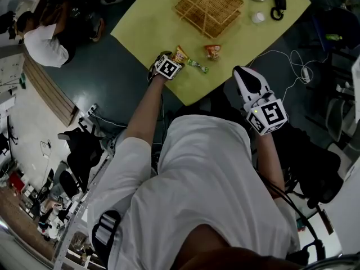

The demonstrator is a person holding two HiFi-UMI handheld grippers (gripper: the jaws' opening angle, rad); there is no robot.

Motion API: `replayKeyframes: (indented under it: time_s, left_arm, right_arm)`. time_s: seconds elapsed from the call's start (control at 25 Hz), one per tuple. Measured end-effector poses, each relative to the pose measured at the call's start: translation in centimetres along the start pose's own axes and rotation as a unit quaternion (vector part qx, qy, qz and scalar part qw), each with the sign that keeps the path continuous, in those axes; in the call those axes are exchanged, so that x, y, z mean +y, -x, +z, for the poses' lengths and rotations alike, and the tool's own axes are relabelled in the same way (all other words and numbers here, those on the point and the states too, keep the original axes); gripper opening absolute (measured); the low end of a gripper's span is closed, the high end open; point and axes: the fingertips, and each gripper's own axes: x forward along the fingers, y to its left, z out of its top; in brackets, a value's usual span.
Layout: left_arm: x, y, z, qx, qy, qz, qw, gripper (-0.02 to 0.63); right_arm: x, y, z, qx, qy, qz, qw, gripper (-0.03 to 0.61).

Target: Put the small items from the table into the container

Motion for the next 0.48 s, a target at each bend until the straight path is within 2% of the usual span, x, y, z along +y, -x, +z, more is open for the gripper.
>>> replayKeyframes:
  time_s: [0.04, 0.08, 0.2, 0.48]
  left_arm:
    - [0.5, 0.8, 0.4, -0.005, 0.005, 0.011, 0.9999, 0.309]
    - [0.8, 1.6, 0.8, -0.009, 0.012, 0.019, 0.9997, 0.284]
    - [0.3, 2.5, 0.9, -0.007, 0.051, 0.003, 0.9987, 0.227]
    - [-0.1, 4.6, 2.4, -0.039, 0.085, 0.024, 0.9953, 0.213]
  right_arm:
    - [0.1, 0.1, 0.0, 0.0, 0.001, 0.0, 1.0, 0.015]
    - [0.2, 0.1, 0.1, -0.001, 0.002, 0.002, 1.0, 0.015]
    - [0.2, 0.2, 0.5, -0.004, 0.006, 0.006, 1.0, 0.015]
    - [-0.1, 0.1, 1.7, -0.018, 0.016, 0.018, 1.0, 0.015]
